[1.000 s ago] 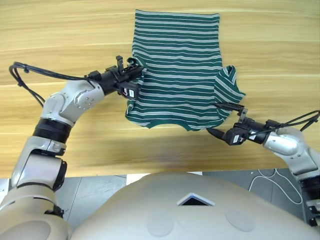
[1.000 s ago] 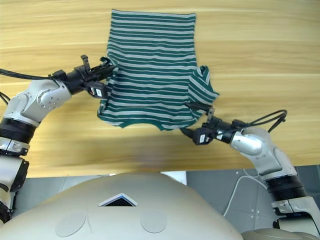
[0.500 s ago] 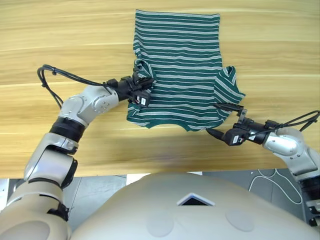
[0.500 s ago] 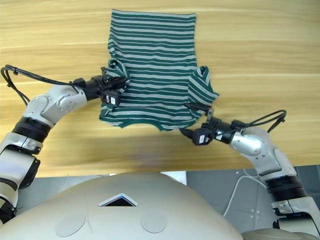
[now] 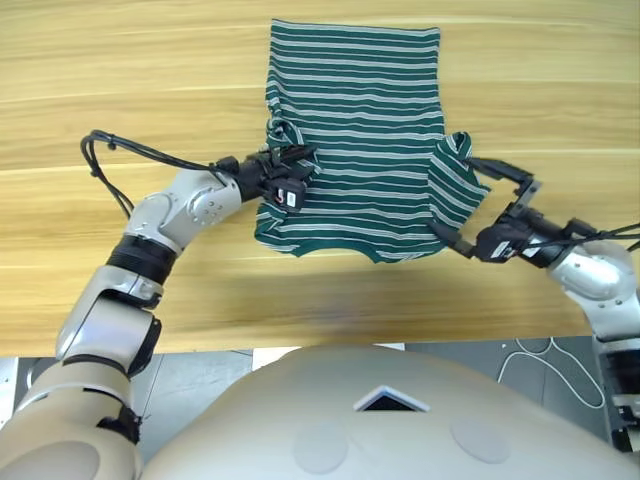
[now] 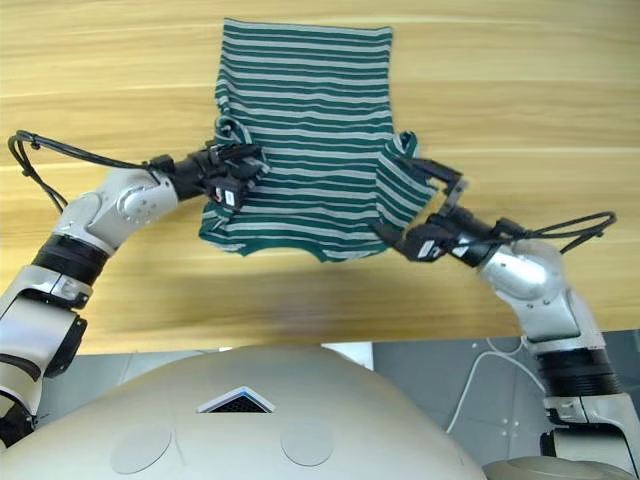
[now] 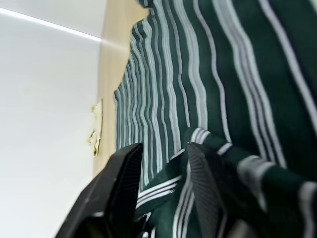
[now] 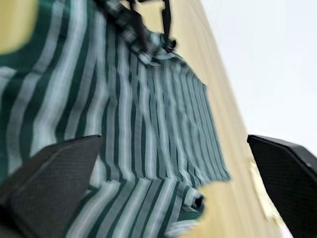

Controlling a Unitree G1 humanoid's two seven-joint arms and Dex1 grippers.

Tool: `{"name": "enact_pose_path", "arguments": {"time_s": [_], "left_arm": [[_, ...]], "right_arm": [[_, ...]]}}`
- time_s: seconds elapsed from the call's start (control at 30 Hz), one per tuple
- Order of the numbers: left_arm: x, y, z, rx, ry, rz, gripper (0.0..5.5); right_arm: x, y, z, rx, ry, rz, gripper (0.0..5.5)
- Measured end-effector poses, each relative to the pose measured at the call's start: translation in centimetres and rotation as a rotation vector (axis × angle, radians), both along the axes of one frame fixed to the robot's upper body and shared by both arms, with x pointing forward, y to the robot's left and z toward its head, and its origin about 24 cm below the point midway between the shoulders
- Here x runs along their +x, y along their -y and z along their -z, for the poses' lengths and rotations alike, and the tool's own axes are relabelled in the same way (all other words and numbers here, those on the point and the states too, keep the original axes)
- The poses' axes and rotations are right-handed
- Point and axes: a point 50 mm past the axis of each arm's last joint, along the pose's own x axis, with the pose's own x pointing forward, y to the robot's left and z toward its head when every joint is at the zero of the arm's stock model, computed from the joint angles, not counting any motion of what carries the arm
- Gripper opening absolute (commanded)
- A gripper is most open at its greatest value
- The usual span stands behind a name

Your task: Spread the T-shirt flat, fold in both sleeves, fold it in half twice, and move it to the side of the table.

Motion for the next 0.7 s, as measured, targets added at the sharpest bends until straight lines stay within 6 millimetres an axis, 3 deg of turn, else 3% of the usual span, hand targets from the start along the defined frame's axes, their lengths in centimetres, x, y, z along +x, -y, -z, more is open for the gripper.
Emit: {"name": "enact_pose_path", "arguments": {"time_s": [0.07,0.2,0.27,0.6,0.7], "left_arm": [[-0.1,0.1,0.0,-0.011,-0.003,-0.001,2.53],[-0.2,0.1,0.2,-0.014,-0.004,-0.003,3.08],[-0.3,0.1,0.3,-0.011,-0.008,-0.003,3.35],[-0.3,0.1,0.2,-0.017,0.013,-0.002,4.95],[-0.2,0.1,0.0,-0.026,0.023,-0.005,5.25]], "right_arm": [[0.8,1.4,-0.1,-0.069,0.04,0.098,5.4],[2.1,5.0,2.1,-0.317,-0.014,0.286,5.4],[1.9,5.3,3.1,-0.36,-0.051,0.29,5.4],[2.1,5.2,3.6,-0.408,-0.056,0.248,5.4],[2.1,5.0,3.7,-0.409,-0.061,0.24,4.96]]}}
